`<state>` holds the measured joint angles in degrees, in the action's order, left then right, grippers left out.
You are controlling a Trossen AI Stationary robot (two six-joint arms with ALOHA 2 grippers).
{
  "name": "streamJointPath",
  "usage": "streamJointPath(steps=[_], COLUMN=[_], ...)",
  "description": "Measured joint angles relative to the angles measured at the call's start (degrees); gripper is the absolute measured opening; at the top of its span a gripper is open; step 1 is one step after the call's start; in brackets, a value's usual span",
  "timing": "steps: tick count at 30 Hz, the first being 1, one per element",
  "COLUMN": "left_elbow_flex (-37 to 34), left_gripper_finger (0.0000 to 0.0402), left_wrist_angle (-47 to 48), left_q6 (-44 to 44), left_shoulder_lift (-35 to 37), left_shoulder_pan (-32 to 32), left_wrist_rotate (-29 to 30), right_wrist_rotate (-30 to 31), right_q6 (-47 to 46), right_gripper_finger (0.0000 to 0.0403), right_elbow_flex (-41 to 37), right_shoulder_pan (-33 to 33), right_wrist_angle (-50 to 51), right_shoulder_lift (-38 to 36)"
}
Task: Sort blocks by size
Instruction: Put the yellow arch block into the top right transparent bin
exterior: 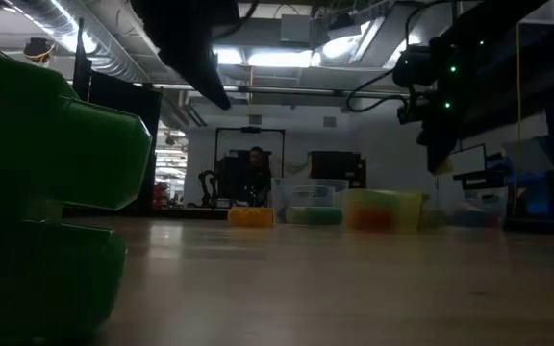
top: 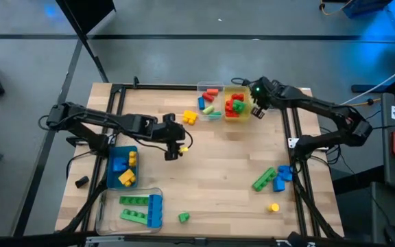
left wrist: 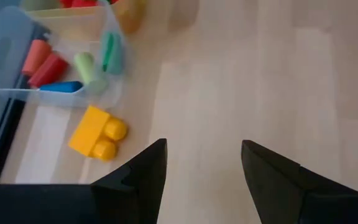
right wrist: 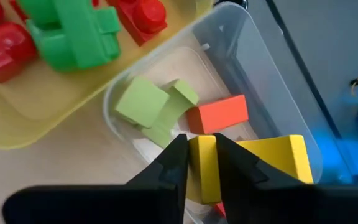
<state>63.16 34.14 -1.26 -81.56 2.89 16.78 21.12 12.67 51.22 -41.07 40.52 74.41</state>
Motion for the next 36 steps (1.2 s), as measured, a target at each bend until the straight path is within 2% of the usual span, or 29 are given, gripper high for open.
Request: streamJointPath(steps=[8,19,24,27,36], left_elbow_flex=[0.0,0.0,0.0,0.0,0.0], left_gripper_finger=[0.0189,0.0189,0.0189,0.0189,0.0189], left_wrist_angle=[-1.9,-7.9,-7.9,-7.8,-7.9], left_q6=[-0.1,-0.3,-0.3,-0.4,-0.2], left_shoulder_lift=[0.0,0.0,0.0,0.0,0.0], left_shoulder_pan=[-5.1,-10.3,-11.3,-11.4,-8.7], left_wrist_rotate=[0.0,0.0,0.0,-0.4,-14.5], right_wrist_rotate=[-0.8,-0.8,4.1,4.8,1.3], right_q6=[0.0,0.8,1.3,1.3,0.3], right_gripper_finger=[0.0078,0.0079,0.0079,0.0079,0.0084], right_elbow_flex=[0.0,0.0,0.0,0.0,0.0], right_shoulder_pan=[-3.3,-3.6,-3.6,-3.6,-3.6], right_wrist_angle=[0.0,0.1,-0.6,-0.6,-0.5], right_shoulder_lift=[0.0,0.0,0.0,0.0,0.0])
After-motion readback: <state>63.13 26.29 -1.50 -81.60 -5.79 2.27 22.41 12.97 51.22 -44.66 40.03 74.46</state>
